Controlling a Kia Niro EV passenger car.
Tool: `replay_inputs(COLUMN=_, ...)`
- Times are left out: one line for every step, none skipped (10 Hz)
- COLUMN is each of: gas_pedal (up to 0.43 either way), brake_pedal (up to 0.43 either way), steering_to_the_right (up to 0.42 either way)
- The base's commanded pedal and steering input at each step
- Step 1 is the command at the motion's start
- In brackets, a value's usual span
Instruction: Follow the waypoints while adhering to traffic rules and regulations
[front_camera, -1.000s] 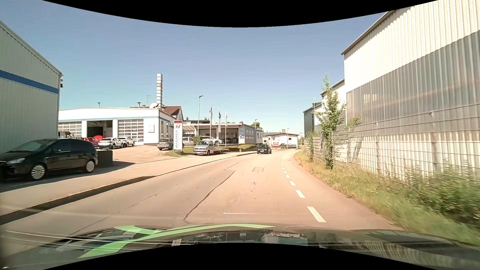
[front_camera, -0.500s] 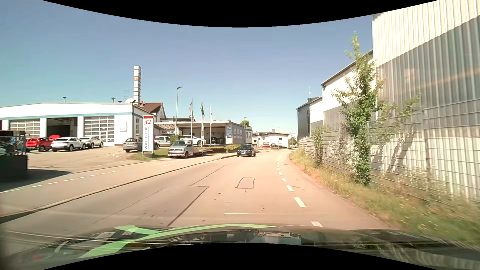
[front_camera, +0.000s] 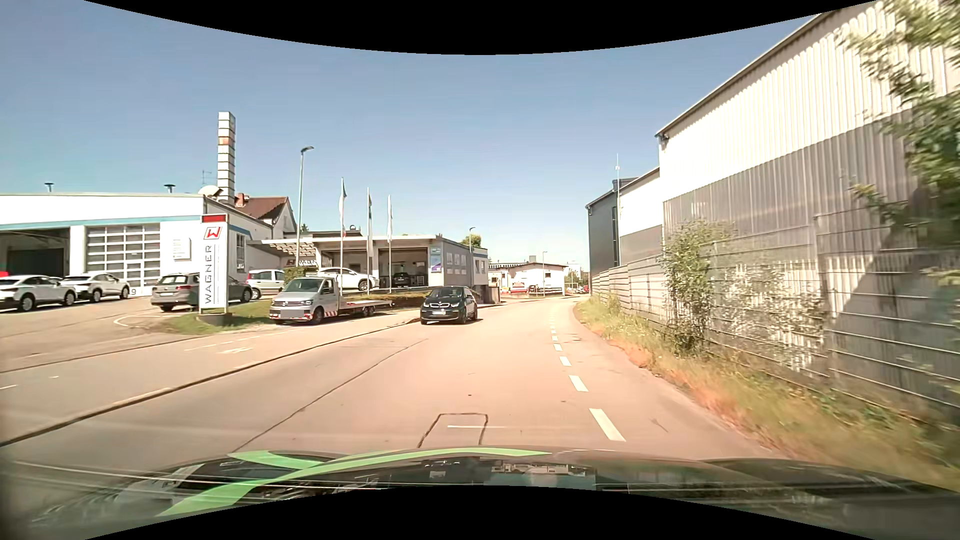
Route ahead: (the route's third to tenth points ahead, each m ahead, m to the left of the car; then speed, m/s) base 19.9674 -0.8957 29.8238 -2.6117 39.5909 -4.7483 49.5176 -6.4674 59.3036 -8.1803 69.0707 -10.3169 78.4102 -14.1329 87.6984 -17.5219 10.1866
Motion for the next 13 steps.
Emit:
replay_inputs(gas_pedal=0.157, brake_pedal=0.000, steering_to_the_right=0.015)
replay_inputs(gas_pedal=0.169, brake_pedal=0.000, steering_to_the_right=0.014)
replay_inputs(gas_pedal=0.177, brake_pedal=0.000, steering_to_the_right=0.012)
replay_inputs(gas_pedal=0.197, brake_pedal=0.000, steering_to_the_right=0.012)
replay_inputs(gas_pedal=0.197, brake_pedal=0.000, steering_to_the_right=0.012)
replay_inputs(gas_pedal=0.197, brake_pedal=0.000, steering_to_the_right=0.012)
replay_inputs(gas_pedal=0.197, brake_pedal=0.000, steering_to_the_right=0.012)
replay_inputs(gas_pedal=0.197, brake_pedal=0.000, steering_to_the_right=0.012)
replay_inputs(gas_pedal=0.169, brake_pedal=0.000, steering_to_the_right=0.012)
replay_inputs(gas_pedal=0.150, brake_pedal=0.000, steering_to_the_right=0.012)
replay_inputs(gas_pedal=0.138, brake_pedal=0.000, steering_to_the_right=0.013)
replay_inputs(gas_pedal=0.130, brake_pedal=0.000, steering_to_the_right=0.016)
replay_inputs(gas_pedal=0.130, brake_pedal=0.000, steering_to_the_right=0.017)
